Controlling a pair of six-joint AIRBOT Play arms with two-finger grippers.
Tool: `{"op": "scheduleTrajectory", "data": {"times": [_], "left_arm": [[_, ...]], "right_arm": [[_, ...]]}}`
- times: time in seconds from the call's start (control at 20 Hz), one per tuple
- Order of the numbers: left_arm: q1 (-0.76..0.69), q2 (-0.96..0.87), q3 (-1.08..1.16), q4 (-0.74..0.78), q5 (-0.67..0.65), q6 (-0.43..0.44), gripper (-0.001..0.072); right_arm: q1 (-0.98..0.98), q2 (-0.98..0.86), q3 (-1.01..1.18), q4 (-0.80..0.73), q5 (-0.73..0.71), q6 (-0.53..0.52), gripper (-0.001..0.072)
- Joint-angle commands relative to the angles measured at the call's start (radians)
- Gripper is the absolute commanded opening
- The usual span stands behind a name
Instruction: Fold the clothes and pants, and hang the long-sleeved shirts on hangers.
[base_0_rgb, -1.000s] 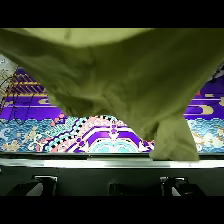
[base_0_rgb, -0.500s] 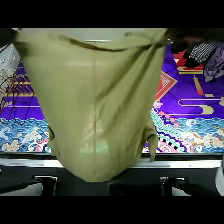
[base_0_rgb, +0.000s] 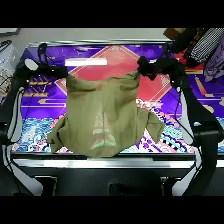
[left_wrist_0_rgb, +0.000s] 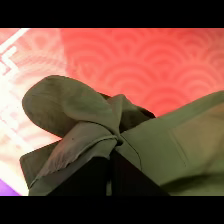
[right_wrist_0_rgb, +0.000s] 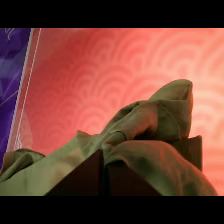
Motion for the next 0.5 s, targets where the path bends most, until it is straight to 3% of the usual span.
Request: {"op": "scheduleTrajectory", "data": {"times": [0.0,0.05,0.1,0.15,0.2,0.45], "left_arm": [[-0.037,-0.056,0.000,0.000,0.112,-0.004,0.0024],[-0.037,-0.056,0.003,0.000,0.116,-0.027,0.0071],[-0.029,-0.055,0.017,0.000,0.092,-0.073,0.0285],[-0.013,-0.053,0.042,0.000,0.041,-0.122,0.0605],[0.010,-0.045,0.071,-0.001,-0.025,-0.138,0.0719],[0.199,0.113,0.072,-0.038,-0.397,-0.053,0.0720]], "right_arm": [[0.012,-0.063,0.001,0.031,0.159,0.029,0.0075],[0.011,-0.063,0.001,0.031,0.166,0.053,0.0209],[0.006,-0.059,0.001,0.034,0.156,0.086,0.0365],[-0.006,-0.046,0.001,0.043,0.124,0.097,0.0476],[-0.023,-0.023,0.001,0.043,0.078,0.084,0.0485],[-0.196,0.194,0.001,0.033,-0.323,-0.235,0.0500]]}}
